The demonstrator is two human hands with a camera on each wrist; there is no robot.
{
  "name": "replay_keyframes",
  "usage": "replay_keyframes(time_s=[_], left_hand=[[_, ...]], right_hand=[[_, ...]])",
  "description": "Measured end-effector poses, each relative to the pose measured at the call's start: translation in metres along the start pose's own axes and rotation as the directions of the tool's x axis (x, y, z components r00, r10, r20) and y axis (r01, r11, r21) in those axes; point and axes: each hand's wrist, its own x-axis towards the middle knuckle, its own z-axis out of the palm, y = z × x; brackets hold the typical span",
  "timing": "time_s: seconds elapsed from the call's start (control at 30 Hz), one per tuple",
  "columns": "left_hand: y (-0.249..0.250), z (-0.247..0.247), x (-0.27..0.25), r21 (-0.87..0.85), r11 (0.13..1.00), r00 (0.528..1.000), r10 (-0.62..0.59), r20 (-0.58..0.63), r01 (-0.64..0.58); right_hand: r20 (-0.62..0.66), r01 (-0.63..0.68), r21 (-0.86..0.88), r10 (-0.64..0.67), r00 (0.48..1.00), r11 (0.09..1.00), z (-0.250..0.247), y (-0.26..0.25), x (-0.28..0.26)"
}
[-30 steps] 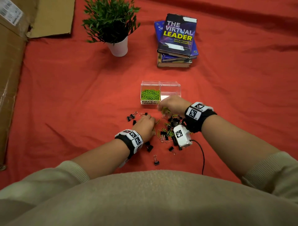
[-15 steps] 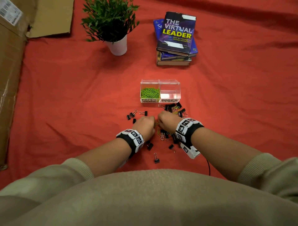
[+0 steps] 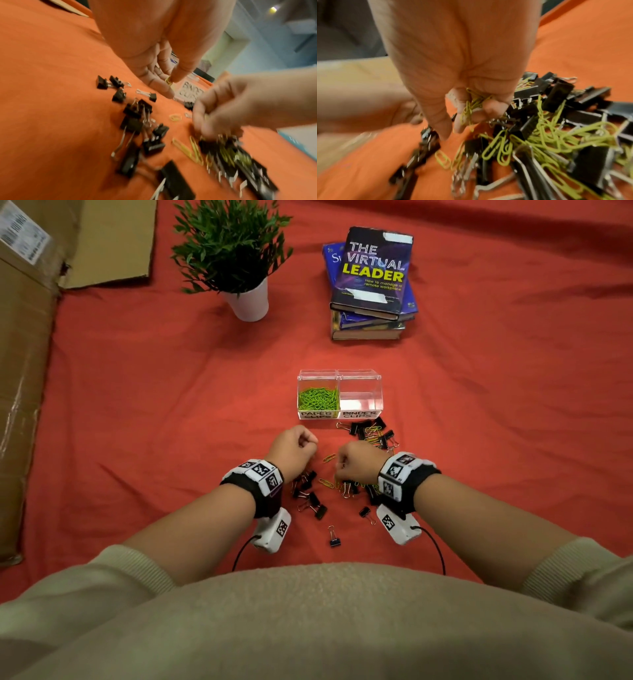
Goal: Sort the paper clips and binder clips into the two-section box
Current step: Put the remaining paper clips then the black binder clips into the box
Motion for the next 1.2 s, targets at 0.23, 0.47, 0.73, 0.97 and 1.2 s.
replay_keyframes(time_s=[0.23, 0.47, 0.73, 0.97, 1.2], left_hand=[[0.030, -0.020, 0.019, -0.031, 0.999, 0.996, 0.040, -0.078, -0.043], [0.058, -0.028, 0.054, 0.345, 0.929, 0.985, 0.164, -0.052, -0.137], [0.032, 0.004, 0.016, 0.481, 0.830, 0.958, 0.269, 0.099, -0.283], [0.000, 0.034, 0.001, 0.602, 0.763, 0.971, 0.163, 0.175, -0.236], [-0.001, 0.037, 0.001, 0.537, 0.809, 0.970, 0.169, 0.176, -0.239]], right_hand=[[-0.040, -0.047, -0.234, 0.038, 0.998, 0.971, 0.017, -0.011, -0.002], [-0.029, -0.180, -0.077, 0.178, 0.984, 0.981, 0.028, -0.021, -0.001], [-0.051, -0.114, 0.040, 0.116, 0.992, 0.993, 0.014, -0.014, -0.009], [-0.103, -0.138, 0.412, 0.197, 0.975, 0.901, -0.067, 0.011, -0.004], [-0.243, -0.010, 0.314, 0.091, 0.966, 0.949, -0.094, -0.033, 0.043]])
